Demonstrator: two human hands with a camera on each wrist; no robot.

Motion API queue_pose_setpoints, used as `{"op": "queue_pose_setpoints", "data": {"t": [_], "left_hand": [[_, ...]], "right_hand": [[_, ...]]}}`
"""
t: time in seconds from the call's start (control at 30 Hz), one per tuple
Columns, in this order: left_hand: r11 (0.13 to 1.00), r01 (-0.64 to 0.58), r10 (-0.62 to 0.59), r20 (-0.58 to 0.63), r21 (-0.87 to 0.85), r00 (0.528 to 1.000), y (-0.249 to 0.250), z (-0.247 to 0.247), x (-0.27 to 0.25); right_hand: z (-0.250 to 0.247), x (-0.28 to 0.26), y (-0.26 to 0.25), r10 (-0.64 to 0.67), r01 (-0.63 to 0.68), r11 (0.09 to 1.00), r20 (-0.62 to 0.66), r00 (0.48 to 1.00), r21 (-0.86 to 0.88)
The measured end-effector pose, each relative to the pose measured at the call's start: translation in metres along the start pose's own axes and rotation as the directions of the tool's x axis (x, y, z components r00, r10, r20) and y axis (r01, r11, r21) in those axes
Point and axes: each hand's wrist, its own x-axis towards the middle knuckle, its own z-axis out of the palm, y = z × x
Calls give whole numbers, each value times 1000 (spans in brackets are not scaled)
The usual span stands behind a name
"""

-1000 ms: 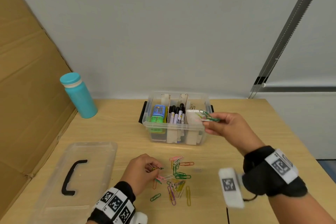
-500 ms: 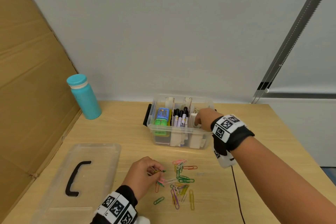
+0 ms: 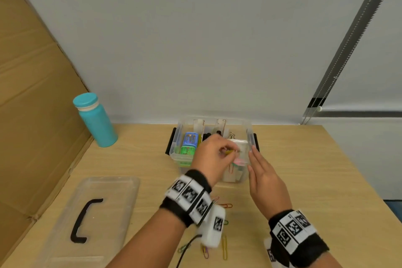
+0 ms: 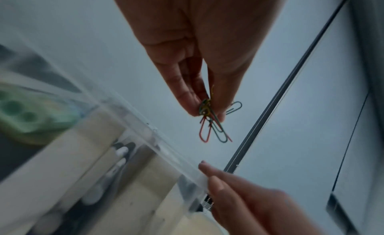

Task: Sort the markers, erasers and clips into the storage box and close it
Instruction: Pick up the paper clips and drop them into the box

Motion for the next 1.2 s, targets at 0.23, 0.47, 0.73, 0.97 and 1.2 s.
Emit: {"op": "queue_pose_setpoints", "data": {"t": [0.23,0.47,0.73,0.97,1.2], "left_hand": [[851,-120,-103,385,512,917,-21,47,69],[913,-168,-24,459,372,888,-11,25,59],[949,-123,35,289,292,957,-41,-31,-45],[816,186,-483,469,547,740,-94,-17,-129],[803,178,-452,387,569,804,-81,29,-143]], "right_hand": [[7,-2,3,-32,33,999,-44,999,23],[6,-2,5,-32,33,999,-32,999,19],[-2,-27,-8,-16,24,997,-101,995,80],[30,-41,-30,-221,202,974,666,712,107],[33,-49,-28,-196,327,945,805,560,3]]}}
